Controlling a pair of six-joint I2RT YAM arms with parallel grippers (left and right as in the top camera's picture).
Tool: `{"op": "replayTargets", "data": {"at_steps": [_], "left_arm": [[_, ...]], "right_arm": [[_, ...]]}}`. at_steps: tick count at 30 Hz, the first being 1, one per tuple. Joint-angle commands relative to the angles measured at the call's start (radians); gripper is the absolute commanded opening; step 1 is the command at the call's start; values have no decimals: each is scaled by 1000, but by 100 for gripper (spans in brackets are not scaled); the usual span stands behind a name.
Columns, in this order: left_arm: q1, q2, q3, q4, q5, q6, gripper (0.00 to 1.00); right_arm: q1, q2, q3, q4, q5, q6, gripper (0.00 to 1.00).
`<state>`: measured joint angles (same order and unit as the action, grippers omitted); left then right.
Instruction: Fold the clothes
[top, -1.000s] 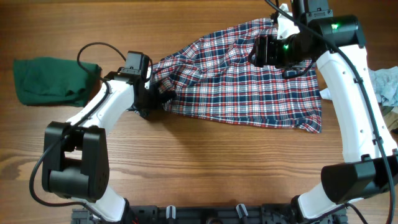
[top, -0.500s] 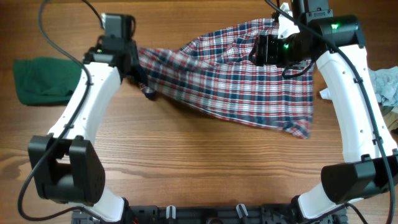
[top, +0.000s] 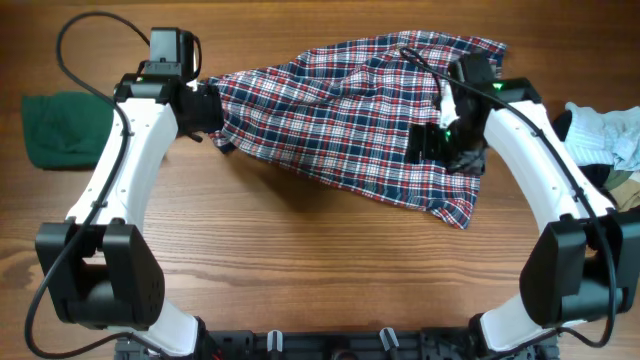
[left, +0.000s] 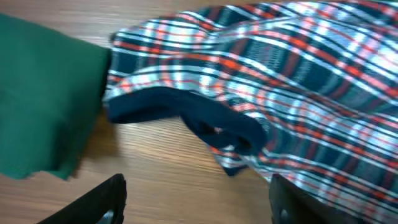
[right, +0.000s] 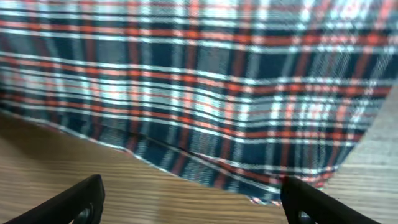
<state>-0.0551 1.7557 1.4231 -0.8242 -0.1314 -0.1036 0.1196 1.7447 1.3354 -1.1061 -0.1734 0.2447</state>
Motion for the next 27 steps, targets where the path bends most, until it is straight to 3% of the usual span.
{"op": "replayTargets", "data": {"at_steps": [1,3,7,9,11,15,27], "left_arm": [[3,22,-63,44,75,-16,73],[3,65,-107,107,94,-1,70],[3,166,-122,257,267,200,67],[3,201,-122,298,297,231,60],[3,208,-123,289,303,231,46],[3,208,-122,232,317,232,4],[4,-146,-117,69,268,219,4]], "right_arm": [[-48,-14,-49,19,20,14,91],[-62,-14,-74,32,20,12,92],[-63,-14,-81,37,16,10,91],[-63,-14,-81,40,17,10,92],[-63,-14,-81,42,17,10,92],[-63,-14,-81,54,18,9,92],[-76,-14,-81,59,63,28,99]]}}
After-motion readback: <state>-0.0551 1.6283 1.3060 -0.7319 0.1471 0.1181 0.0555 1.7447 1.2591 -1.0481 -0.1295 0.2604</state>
